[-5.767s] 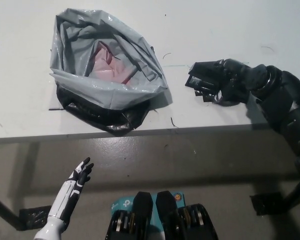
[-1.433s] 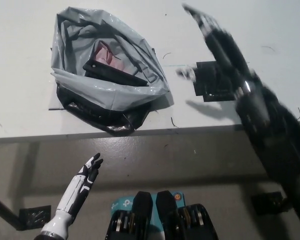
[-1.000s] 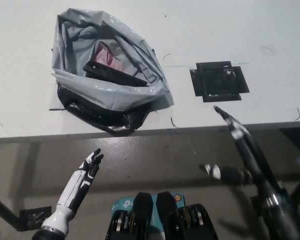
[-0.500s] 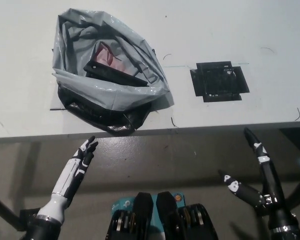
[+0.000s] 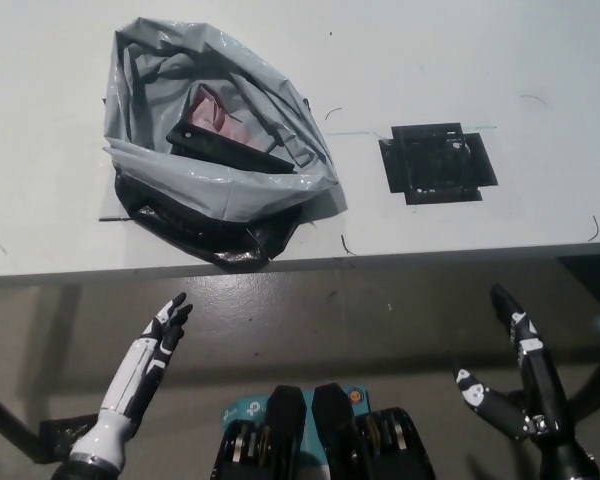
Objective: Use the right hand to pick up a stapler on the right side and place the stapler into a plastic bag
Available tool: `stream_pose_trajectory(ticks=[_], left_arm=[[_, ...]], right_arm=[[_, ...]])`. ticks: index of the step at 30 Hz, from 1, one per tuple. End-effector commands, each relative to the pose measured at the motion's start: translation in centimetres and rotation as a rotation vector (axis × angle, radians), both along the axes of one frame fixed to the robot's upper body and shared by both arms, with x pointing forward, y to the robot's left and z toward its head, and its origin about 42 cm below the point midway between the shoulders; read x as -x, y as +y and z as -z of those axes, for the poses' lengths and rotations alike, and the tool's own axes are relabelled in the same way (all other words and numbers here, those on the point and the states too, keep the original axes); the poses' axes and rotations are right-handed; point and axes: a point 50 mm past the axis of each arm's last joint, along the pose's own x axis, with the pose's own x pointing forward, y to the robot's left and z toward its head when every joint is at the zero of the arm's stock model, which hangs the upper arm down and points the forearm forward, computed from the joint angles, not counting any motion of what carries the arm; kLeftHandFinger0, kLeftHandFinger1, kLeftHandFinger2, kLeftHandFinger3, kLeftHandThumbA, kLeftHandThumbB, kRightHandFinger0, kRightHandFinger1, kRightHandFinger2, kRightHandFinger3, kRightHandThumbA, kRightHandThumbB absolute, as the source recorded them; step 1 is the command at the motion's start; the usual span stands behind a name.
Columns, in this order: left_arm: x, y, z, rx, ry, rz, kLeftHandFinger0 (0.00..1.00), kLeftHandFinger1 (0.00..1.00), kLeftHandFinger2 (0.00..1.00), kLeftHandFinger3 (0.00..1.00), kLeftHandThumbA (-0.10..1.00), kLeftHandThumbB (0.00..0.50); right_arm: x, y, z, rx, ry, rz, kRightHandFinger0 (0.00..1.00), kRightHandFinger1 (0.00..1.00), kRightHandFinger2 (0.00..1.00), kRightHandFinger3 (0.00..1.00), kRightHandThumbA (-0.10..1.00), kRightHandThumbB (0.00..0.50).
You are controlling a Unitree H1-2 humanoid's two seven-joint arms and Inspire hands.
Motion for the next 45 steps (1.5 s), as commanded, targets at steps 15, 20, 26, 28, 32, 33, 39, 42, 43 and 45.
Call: stream_pose_trajectory(ticks=[15,20,26,28,32,33,39,42,43,45], left_arm=[[-0.78,0.43,-1.62,0.002,-0.057,0.002,1.0,1.0,1.0,1.0,1.0,0.5],[-0.94,0.4,-1.72,0.002,-0.057,0.001,1.0,1.0,1.0,1.0,1.0,0.5],[-0.83,0.38,-1.73,0.014,-0.051,0.0,1.0,1.0,1.0,1.0,1.0,0.5],[-1.07,0.31,-1.82,0.008,-0.056,0.002,1.0,1.0,1.0,1.0,1.0,0.5],[-1.36,0.32,-1.89,0.009,-0.057,0.003,1.0,1.0,1.0,1.0,1.0,0.5],[-1.36,0.35,-1.88,0.01,-0.057,0.003,1.0,1.0,1.0,1.0,1.0,0.5],[-1.37,0.52,-2.05,0.008,-0.061,-0.001,1.0,1.0,1.0,1.0,1.0,0.5],[-1.32,0.5,-2.01,0.01,-0.061,0.0,1.0,1.0,1.0,1.0,1.0,0.5],[-1.3,0.49,-1.93,0.01,-0.06,0.0,1.0,1.0,1.0,1.0,1.0,0.5],[-1.15,0.46,-1.83,0.009,-0.057,-0.001,1.0,1.0,1.0,1.0,1.0,0.5]], right_arm=[[-0.91,0.78,-1.3,0.024,-0.084,-0.044,1.0,1.0,1.0,1.0,0.62,0.252],[-0.94,0.83,-1.34,0.03,-0.085,-0.047,1.0,1.0,1.0,1.0,0.62,0.258],[-0.86,0.86,-1.27,0.048,-0.083,-0.052,1.0,1.0,1.0,1.0,0.63,0.264],[-0.98,0.84,-1.37,0.05,-0.086,-0.053,1.0,1.0,1.0,1.0,0.62,0.265],[-1.28,0.8,-1.41,0.057,-0.091,-0.056,1.0,1.0,1.0,1.0,0.62,0.263],[-1.33,0.82,-1.42,0.057,-0.09,-0.057,1.0,1.0,1.0,1.0,0.62,0.263],[-1.7,1.07,-1.65,0.068,-0.095,-0.068,1.0,1.0,1.0,1.0,0.62,0.259],[-1.67,1.11,-1.74,0.075,-0.097,-0.068,0.99,1.0,1.0,1.0,0.62,0.261],[-1.64,1.12,-1.7,0.072,-0.096,-0.069,0.99,1.0,1.0,1.0,0.62,0.262],[-1.5,1.11,-1.6,0.077,-0.094,-0.068,0.97,1.0,1.0,1.0,0.62,0.261]])
